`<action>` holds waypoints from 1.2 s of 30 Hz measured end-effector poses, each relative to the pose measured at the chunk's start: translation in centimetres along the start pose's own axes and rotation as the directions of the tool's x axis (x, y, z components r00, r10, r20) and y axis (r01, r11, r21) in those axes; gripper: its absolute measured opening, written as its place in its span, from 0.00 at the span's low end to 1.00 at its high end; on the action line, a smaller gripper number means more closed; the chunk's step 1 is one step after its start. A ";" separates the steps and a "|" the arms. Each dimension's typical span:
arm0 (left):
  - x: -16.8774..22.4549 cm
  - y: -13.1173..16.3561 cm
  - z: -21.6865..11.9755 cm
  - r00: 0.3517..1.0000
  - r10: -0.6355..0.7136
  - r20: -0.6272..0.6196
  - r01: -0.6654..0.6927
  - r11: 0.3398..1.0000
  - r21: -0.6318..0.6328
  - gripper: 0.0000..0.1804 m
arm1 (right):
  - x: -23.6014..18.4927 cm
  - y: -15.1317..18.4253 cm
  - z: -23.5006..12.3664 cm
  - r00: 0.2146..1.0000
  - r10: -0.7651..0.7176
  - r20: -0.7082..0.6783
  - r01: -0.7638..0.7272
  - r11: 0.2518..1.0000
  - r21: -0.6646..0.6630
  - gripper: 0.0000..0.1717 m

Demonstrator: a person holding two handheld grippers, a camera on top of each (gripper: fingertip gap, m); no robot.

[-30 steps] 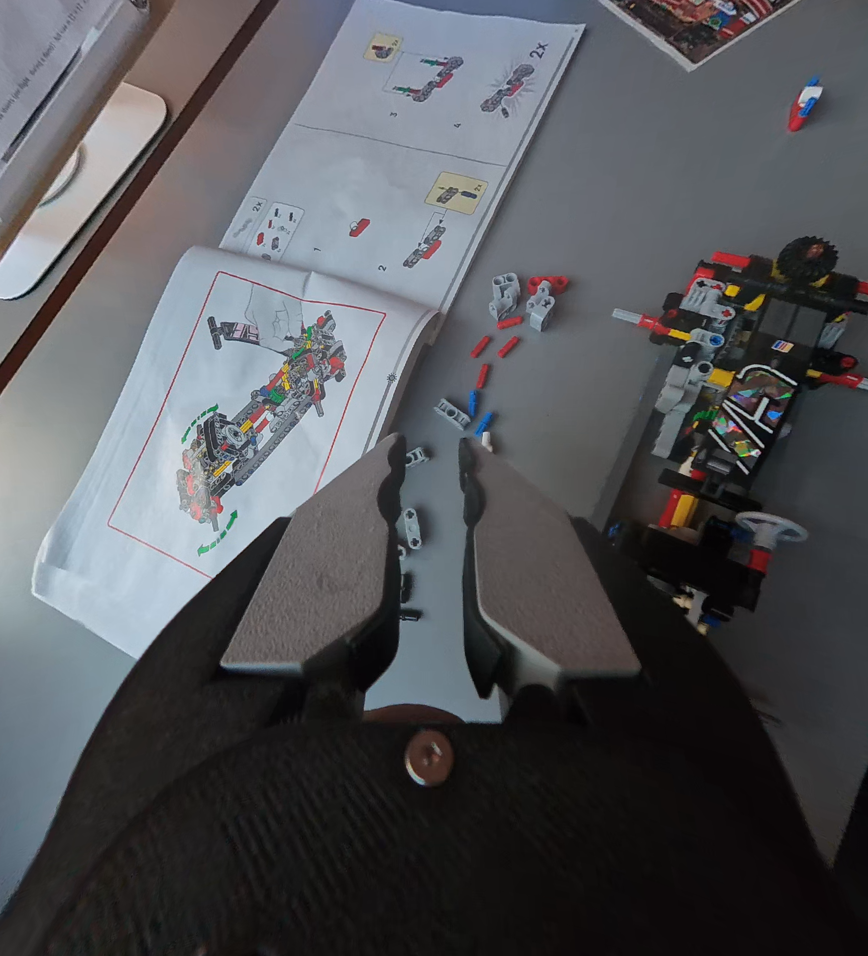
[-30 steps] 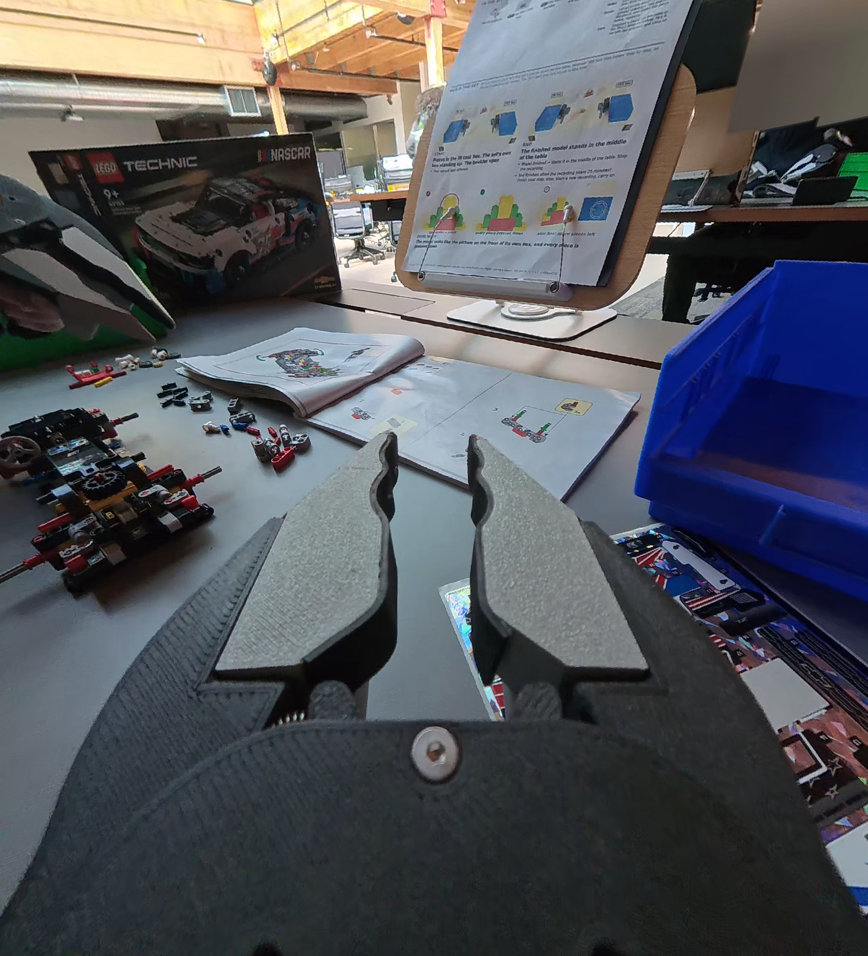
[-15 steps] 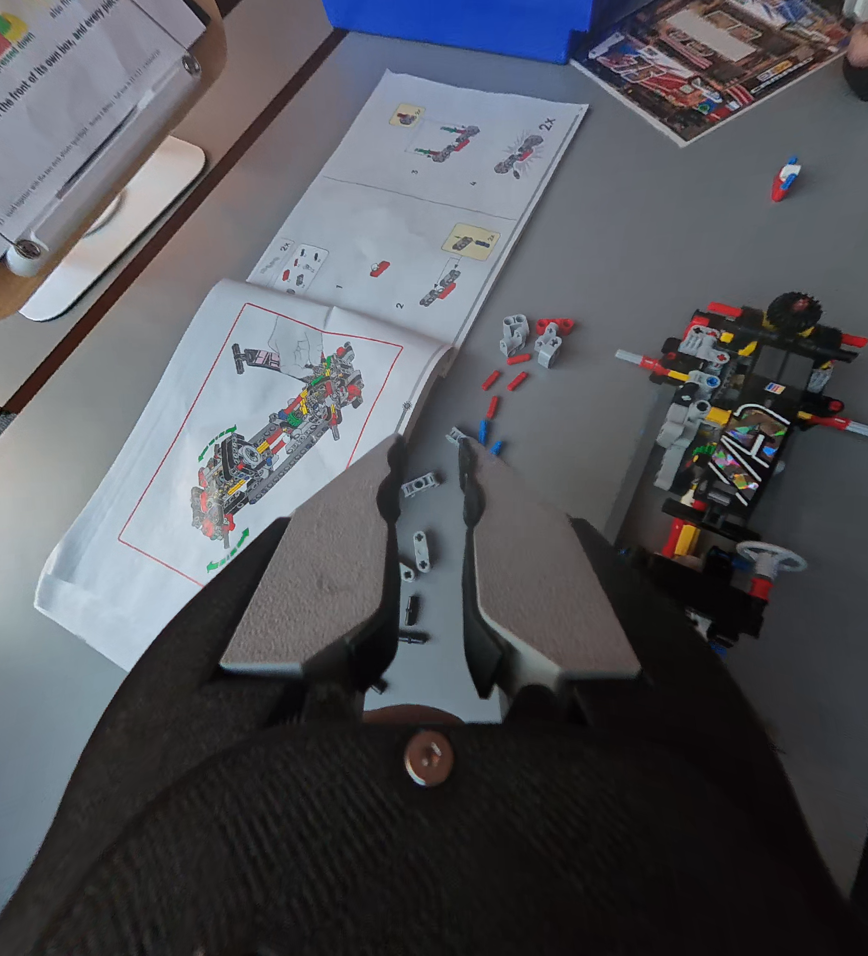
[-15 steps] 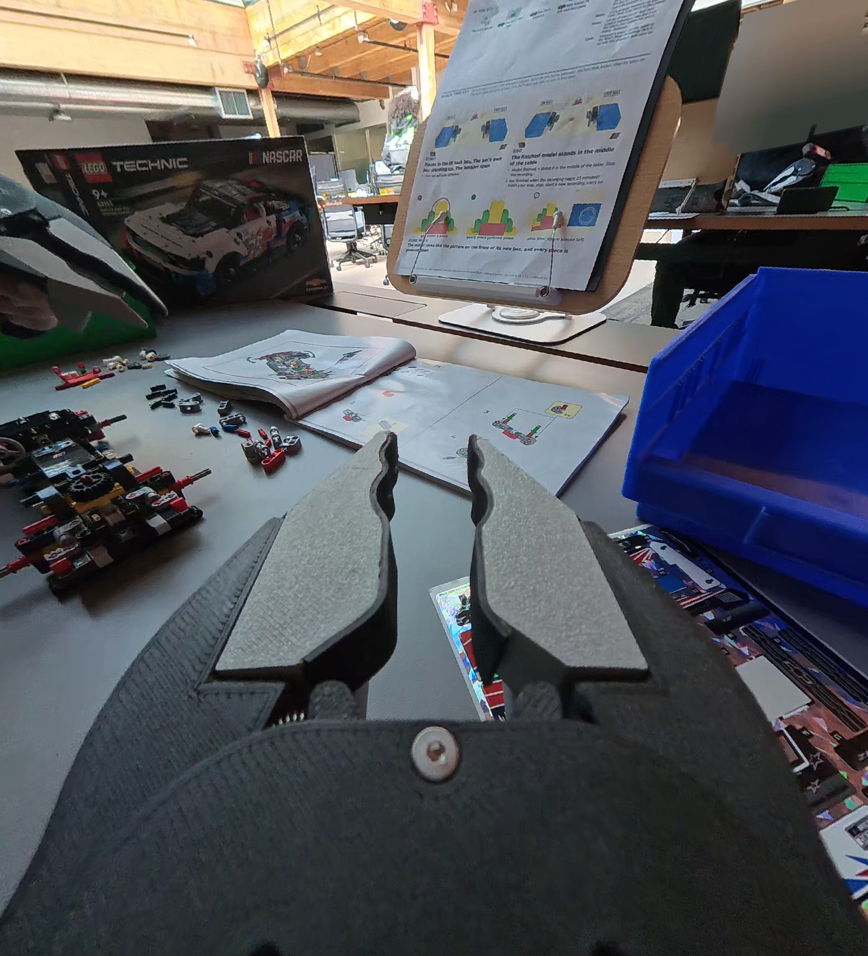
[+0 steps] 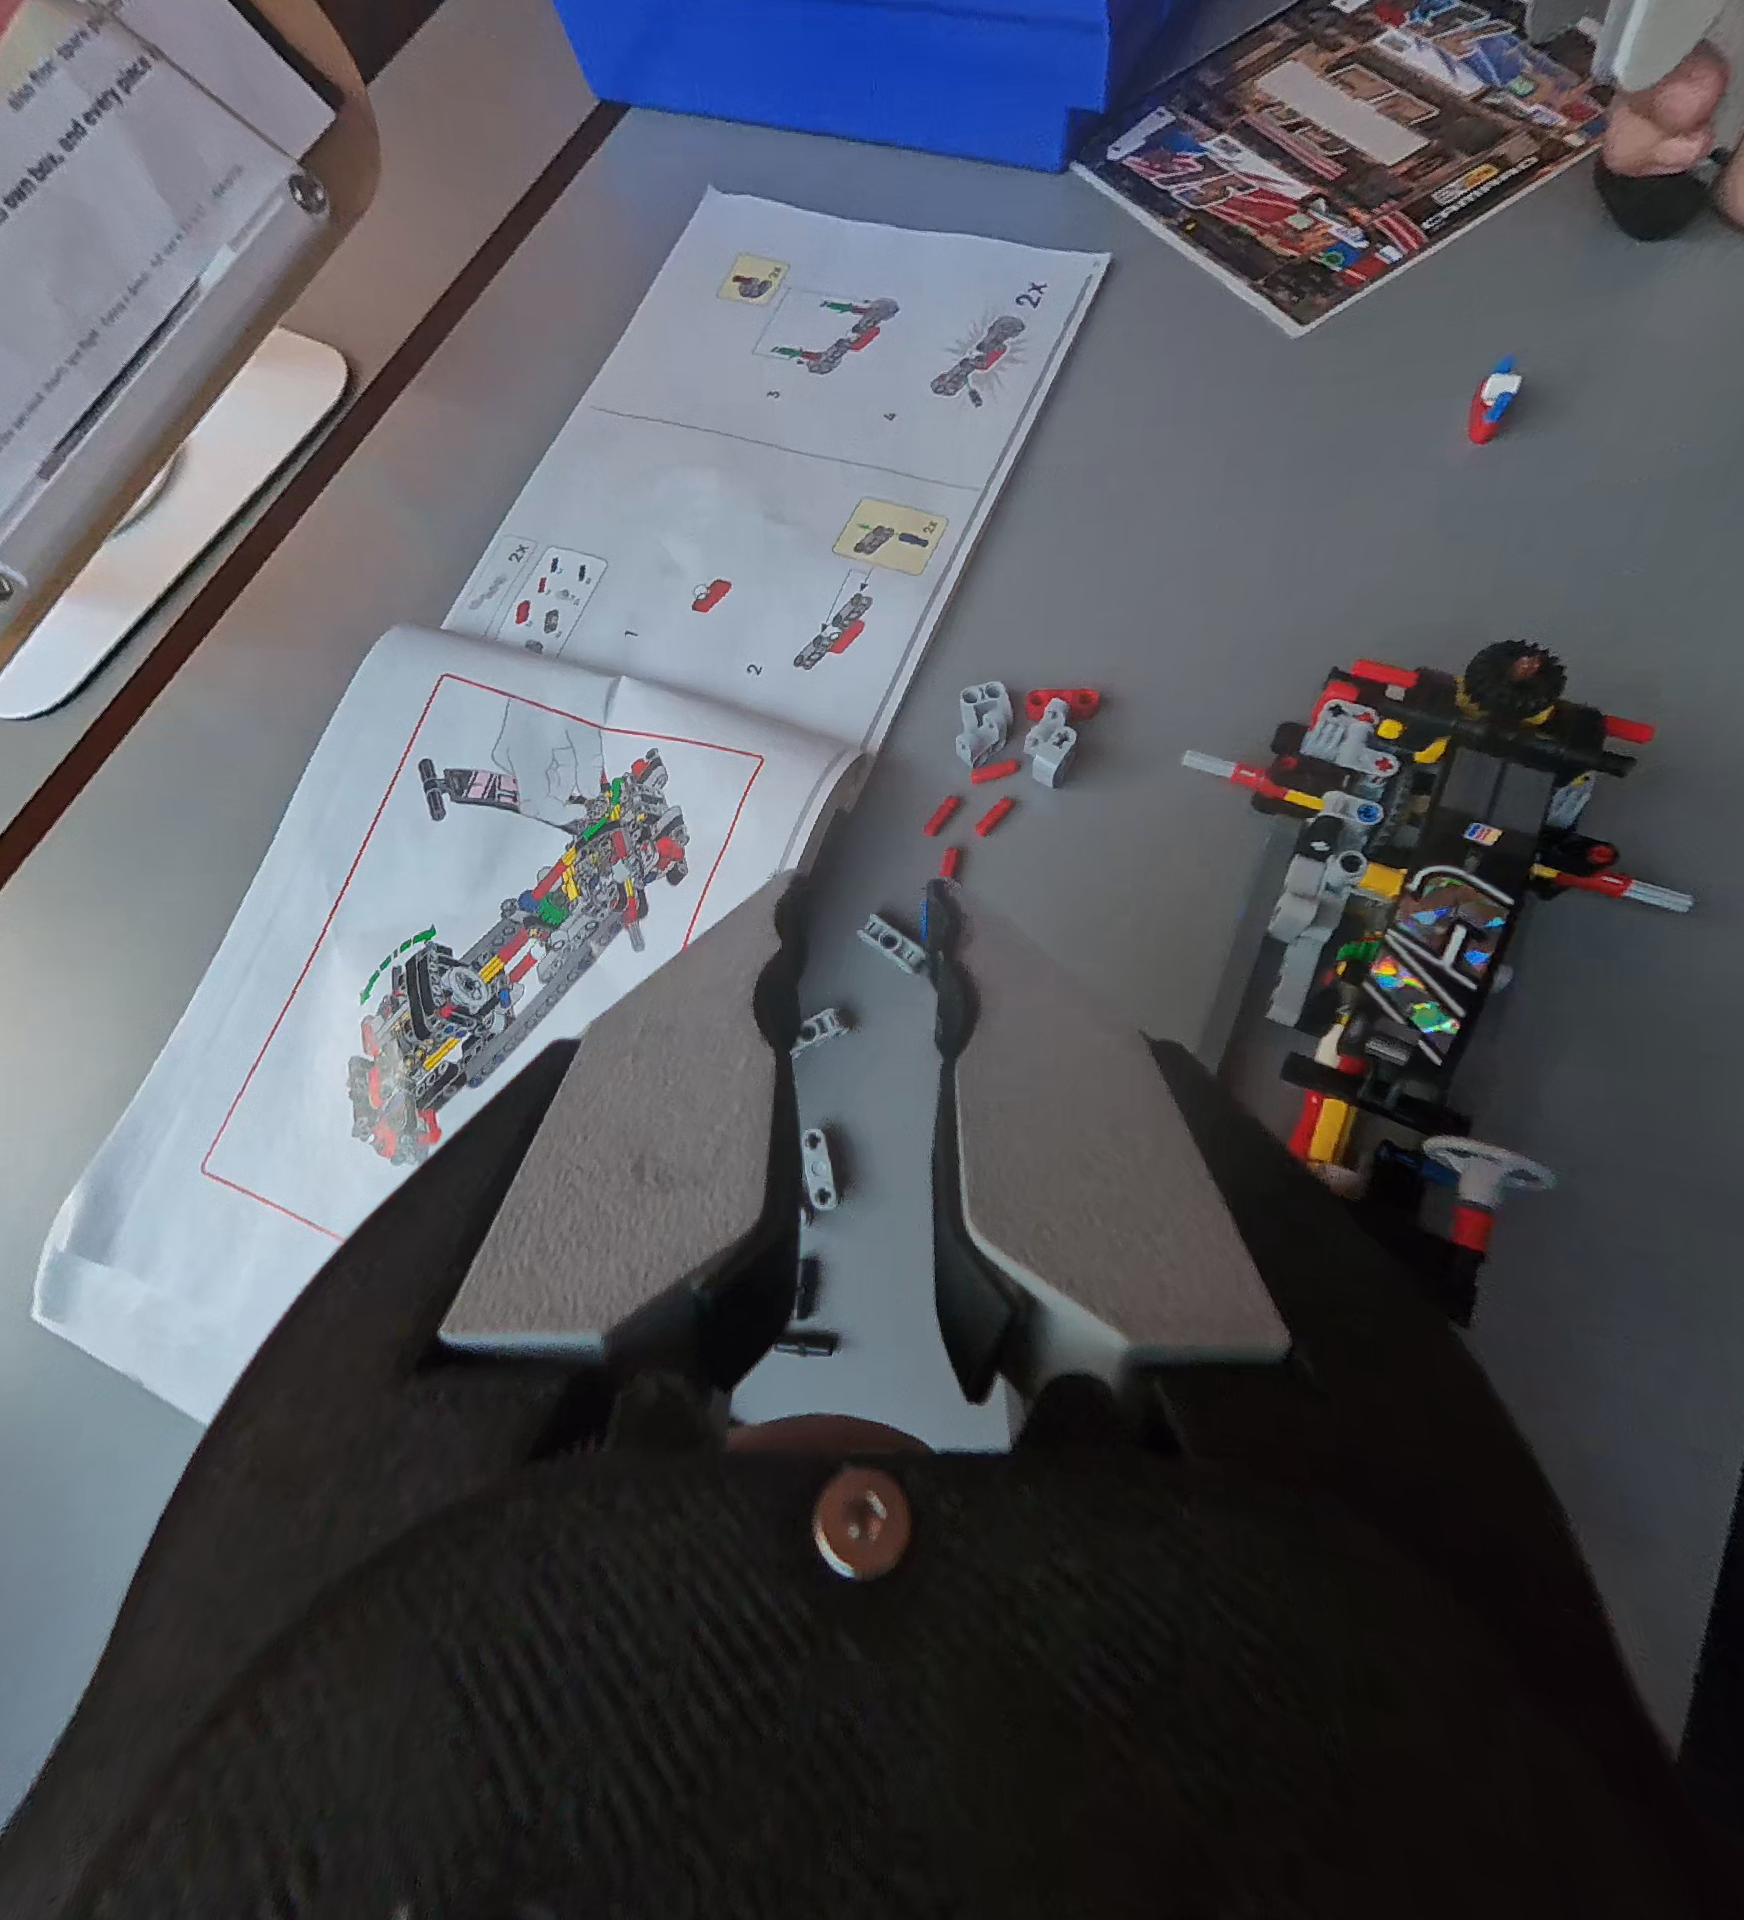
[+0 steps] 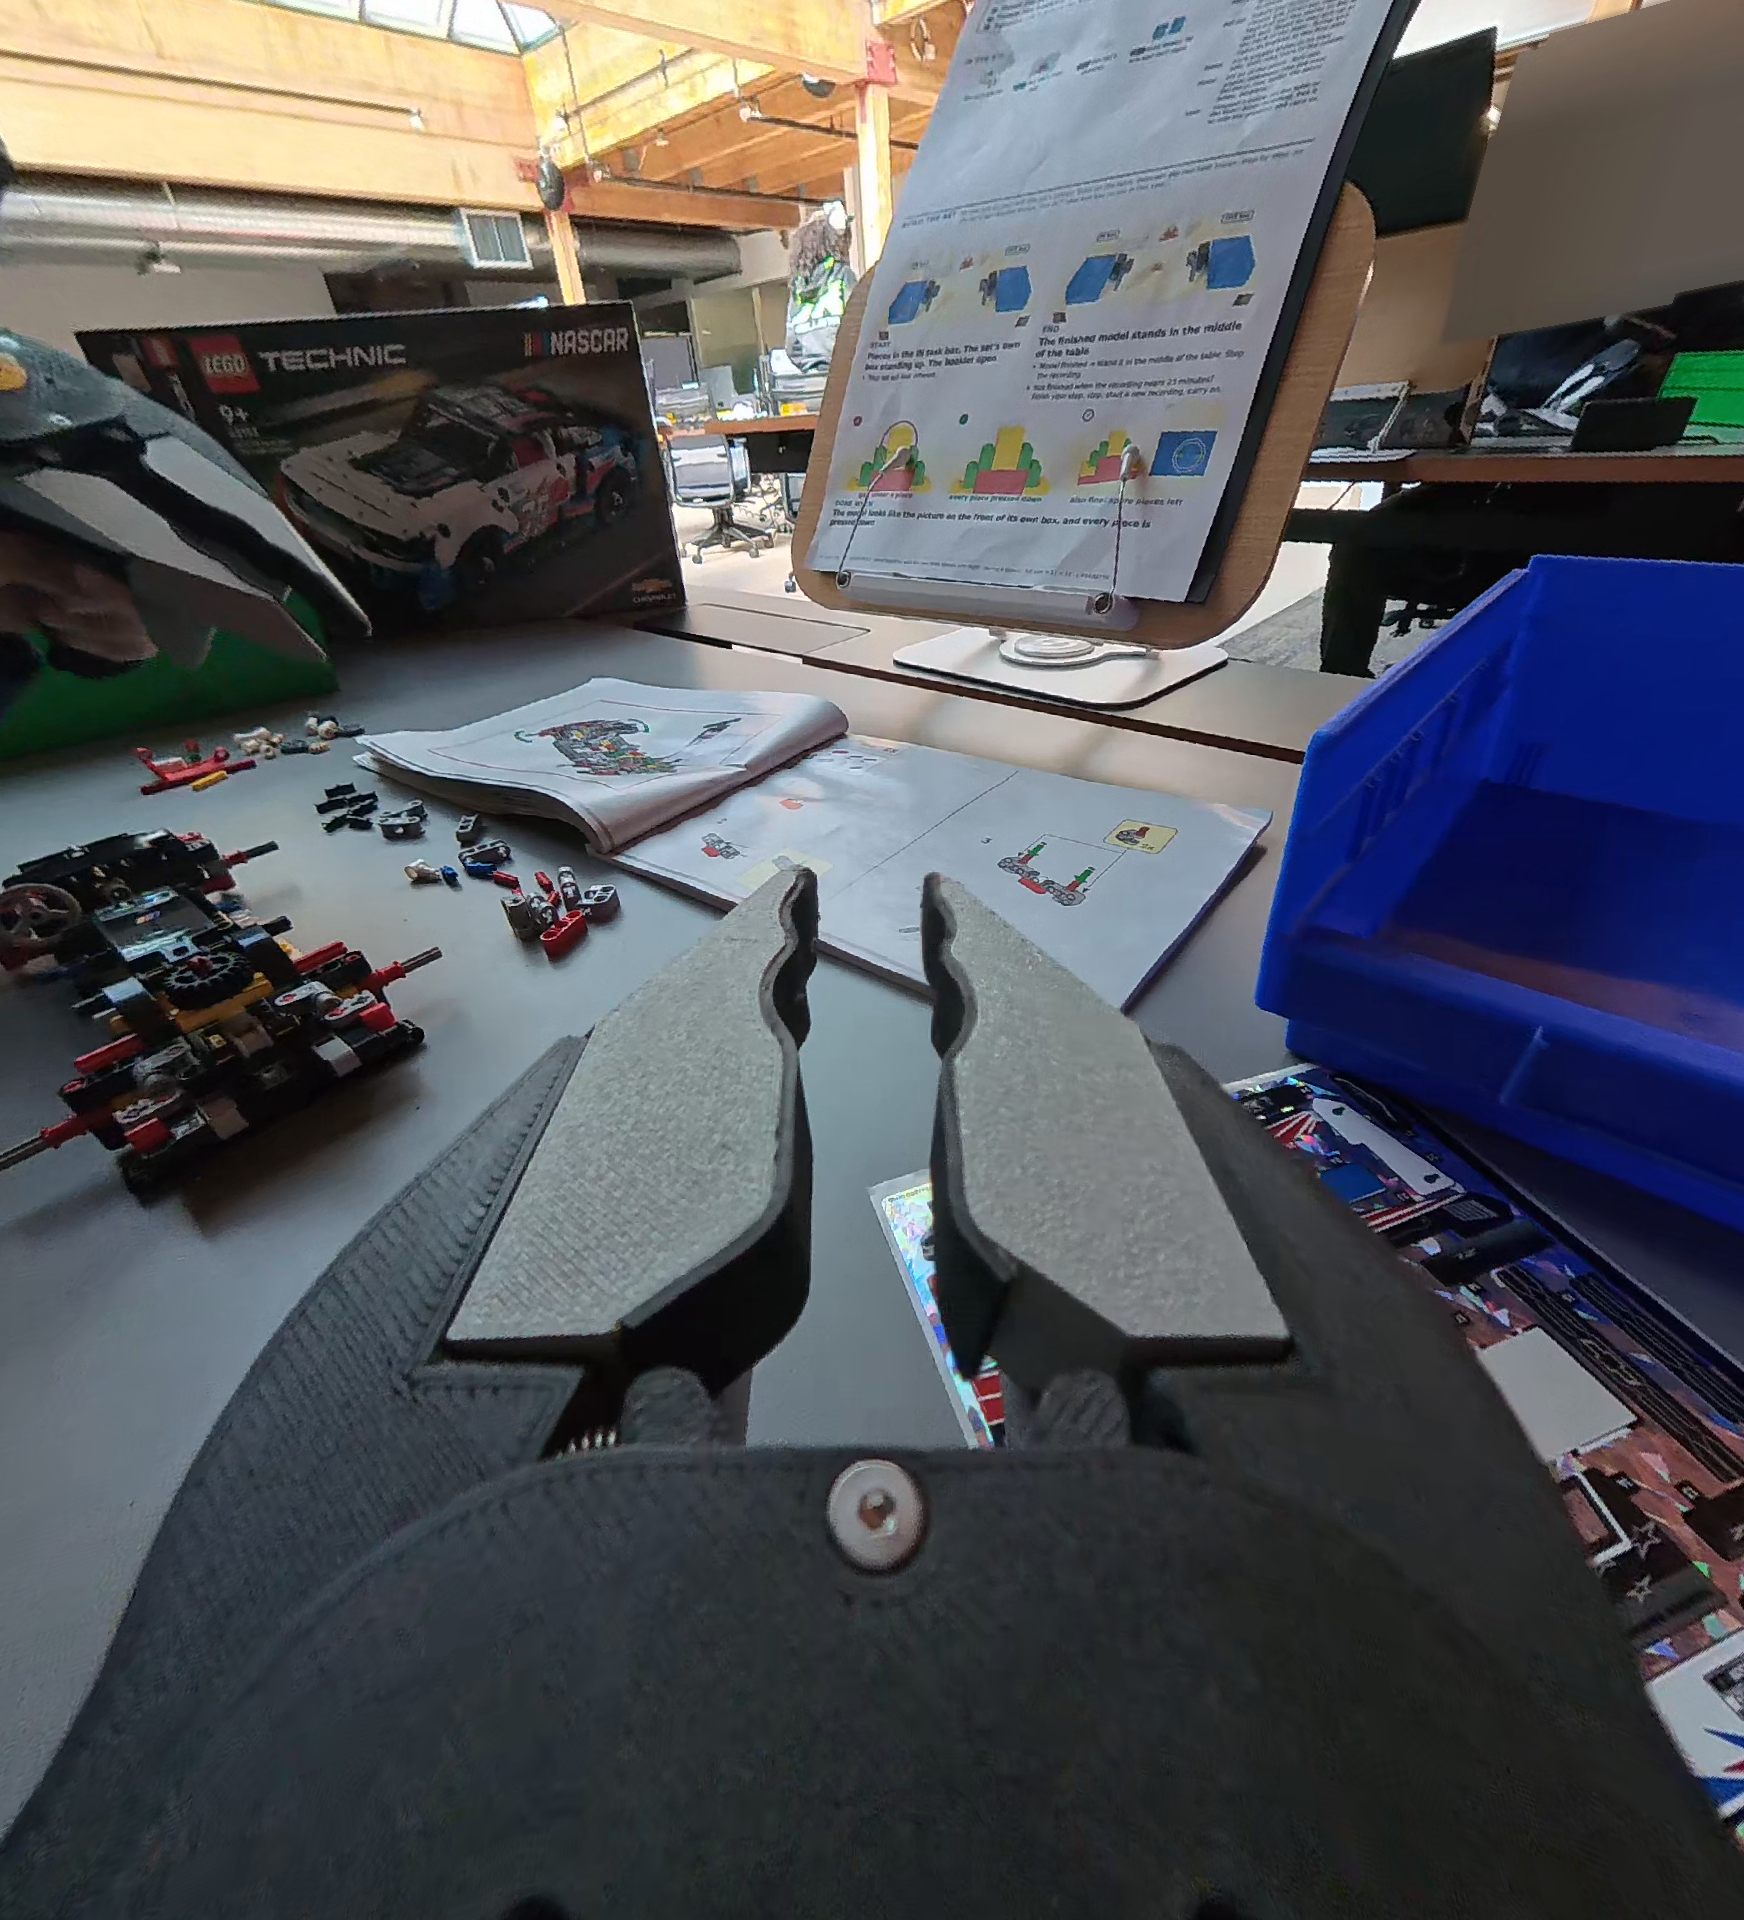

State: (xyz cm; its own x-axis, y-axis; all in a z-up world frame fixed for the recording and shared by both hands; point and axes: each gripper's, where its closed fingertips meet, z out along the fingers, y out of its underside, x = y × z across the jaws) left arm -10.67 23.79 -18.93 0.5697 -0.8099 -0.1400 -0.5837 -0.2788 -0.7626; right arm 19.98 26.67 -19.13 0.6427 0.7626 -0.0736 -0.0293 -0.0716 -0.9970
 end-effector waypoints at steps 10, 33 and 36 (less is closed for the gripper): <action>1.1 2.5 0.0 0.999 0.034 -0.040 -0.038 0.993 -0.108 0.09 | 0.1 0.0 0.0 1.000 -0.004 -0.013 0.004 1.000 0.000 0.11; 0.1 6.5 8.7 0.991 -0.130 0.030 0.131 0.898 -0.420 0.12 | 0.0 0.1 0.1 0.999 -0.033 -0.036 0.033 0.999 -0.015 0.10; 0.4 6.8 8.7 0.994 -0.112 0.007 0.104 0.895 -0.434 0.03 | -0.1 0.0 0.0 0.999 -0.030 -0.032 0.030 1.000 -0.008 0.10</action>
State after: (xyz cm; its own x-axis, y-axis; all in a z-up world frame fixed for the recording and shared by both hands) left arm -9.36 26.05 -29.64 0.6355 -0.7699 -0.0585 -0.7145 -0.5577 -0.4225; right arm 19.95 26.58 -19.11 0.6675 0.7434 -0.0425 -0.0039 -0.0535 -0.9986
